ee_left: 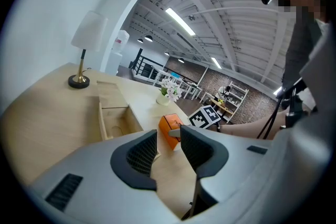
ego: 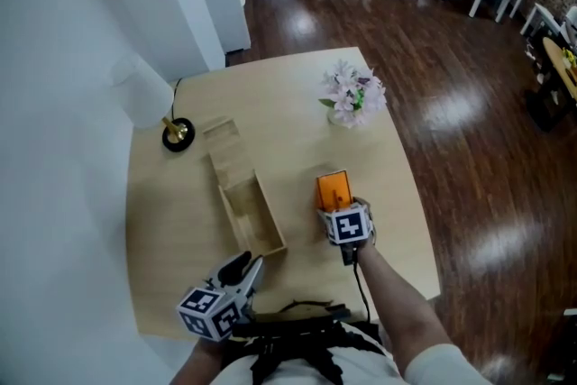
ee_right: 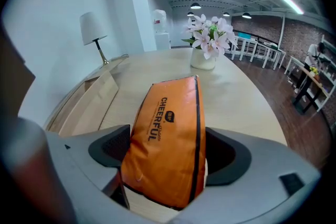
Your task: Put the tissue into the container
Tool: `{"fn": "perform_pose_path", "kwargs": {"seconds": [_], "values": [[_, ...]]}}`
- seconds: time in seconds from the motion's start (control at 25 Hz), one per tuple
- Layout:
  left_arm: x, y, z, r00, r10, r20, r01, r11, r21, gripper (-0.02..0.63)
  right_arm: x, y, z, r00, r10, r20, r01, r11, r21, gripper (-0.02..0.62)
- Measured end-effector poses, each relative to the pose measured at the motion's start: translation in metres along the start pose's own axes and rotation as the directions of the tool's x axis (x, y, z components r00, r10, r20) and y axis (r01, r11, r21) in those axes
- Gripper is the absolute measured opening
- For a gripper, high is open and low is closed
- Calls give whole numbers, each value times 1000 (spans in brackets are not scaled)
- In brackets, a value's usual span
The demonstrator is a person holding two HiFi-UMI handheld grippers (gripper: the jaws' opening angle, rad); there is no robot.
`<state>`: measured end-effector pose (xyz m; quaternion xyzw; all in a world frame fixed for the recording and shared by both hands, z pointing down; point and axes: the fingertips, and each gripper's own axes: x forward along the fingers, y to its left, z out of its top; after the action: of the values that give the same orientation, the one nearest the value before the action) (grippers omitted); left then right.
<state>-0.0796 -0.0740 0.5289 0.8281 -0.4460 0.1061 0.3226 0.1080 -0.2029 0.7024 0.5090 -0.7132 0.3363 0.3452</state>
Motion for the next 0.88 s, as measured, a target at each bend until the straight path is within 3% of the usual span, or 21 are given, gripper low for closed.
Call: {"fn": "perform_pose_path", "kwargs": {"seconds": [0.16,0.28,0.48,0.88], "values": [[-2,-1,0,1000,-3,4,3,1000,-3,130,-2,-13,5,999,5,39,-5,1000,20,431],[-4,-1,0,1000,-6,11,6,1000,-4,130,-9,-16,8,998,-6,65,3,999,41,388],[-7,1,3,999,-4,37,4,1000,-1,130,-23,-17,16,995,-11,102,7,999,39,370],[-21,10,9,997,-4,76,5,1000,-13,130,-65,14,65,976,52,213,-59,998,25,368]]}}
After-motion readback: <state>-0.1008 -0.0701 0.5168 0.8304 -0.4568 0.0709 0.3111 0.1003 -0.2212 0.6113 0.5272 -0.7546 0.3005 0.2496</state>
